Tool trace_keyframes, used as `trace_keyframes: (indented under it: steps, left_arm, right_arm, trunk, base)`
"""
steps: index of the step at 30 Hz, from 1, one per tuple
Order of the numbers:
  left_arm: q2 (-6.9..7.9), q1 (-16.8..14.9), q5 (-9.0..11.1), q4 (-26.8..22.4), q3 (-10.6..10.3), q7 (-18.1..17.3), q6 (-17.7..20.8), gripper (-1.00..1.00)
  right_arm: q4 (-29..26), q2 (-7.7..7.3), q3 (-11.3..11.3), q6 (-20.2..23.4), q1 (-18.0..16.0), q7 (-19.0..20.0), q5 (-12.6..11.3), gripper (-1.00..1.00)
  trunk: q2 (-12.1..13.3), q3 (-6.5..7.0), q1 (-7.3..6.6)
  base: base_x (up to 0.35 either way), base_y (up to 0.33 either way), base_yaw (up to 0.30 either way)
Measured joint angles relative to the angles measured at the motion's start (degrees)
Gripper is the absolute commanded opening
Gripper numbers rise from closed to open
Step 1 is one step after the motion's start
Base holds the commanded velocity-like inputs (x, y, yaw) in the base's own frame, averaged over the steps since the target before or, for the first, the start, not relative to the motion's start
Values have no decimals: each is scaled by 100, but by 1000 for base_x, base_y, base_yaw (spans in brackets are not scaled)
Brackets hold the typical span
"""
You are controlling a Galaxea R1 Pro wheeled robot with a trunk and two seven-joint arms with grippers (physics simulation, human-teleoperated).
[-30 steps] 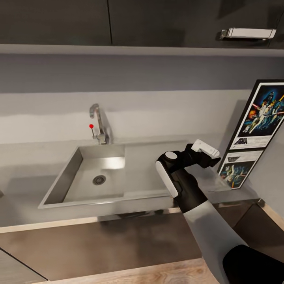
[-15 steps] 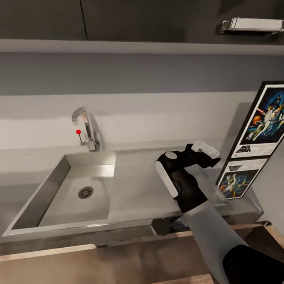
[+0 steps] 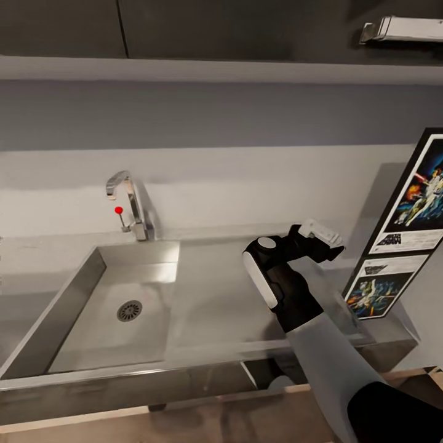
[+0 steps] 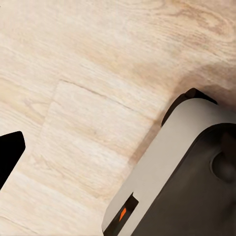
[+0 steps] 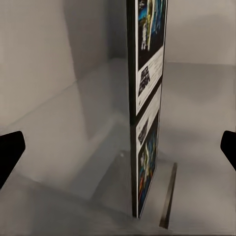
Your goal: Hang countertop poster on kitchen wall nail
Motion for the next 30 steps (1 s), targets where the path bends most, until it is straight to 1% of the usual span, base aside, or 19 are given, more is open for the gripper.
trace_keyframes:
  steps: [6, 10, 15, 23, 30]
  left_arm:
    - [0, 0, 0, 0, -1, -2, 0, 100]
    - [0, 0, 0, 0, 0, -1, 0, 100]
    - [0, 0, 0, 0, 0, 1, 0, 100]
    - [2, 0, 0, 1, 0, 0, -1, 100]
    - [98, 0, 6, 1, 1, -6, 3, 100]
  right_arm:
    - [-11, 0, 0, 0, 0, 0, 1, 100]
    - [-20, 0, 0, 0, 0, 0, 1, 100]
    - [-26, 0, 0, 0, 0, 0, 1, 100]
    - [-27, 1, 0, 0, 0, 0, 1, 100]
    - [-28, 0, 0, 0, 0, 0, 1, 100]
  trunk:
    - [0, 0, 0]
    - [0, 0, 0]
    - [0, 0, 0]
    - [0, 0, -1]
    - [0, 0, -2]
  base:
    - [4, 0, 240]
    - [1, 0, 121]
    - [9, -16, 34]
    - [100, -131, 6]
    - [153, -55, 1]
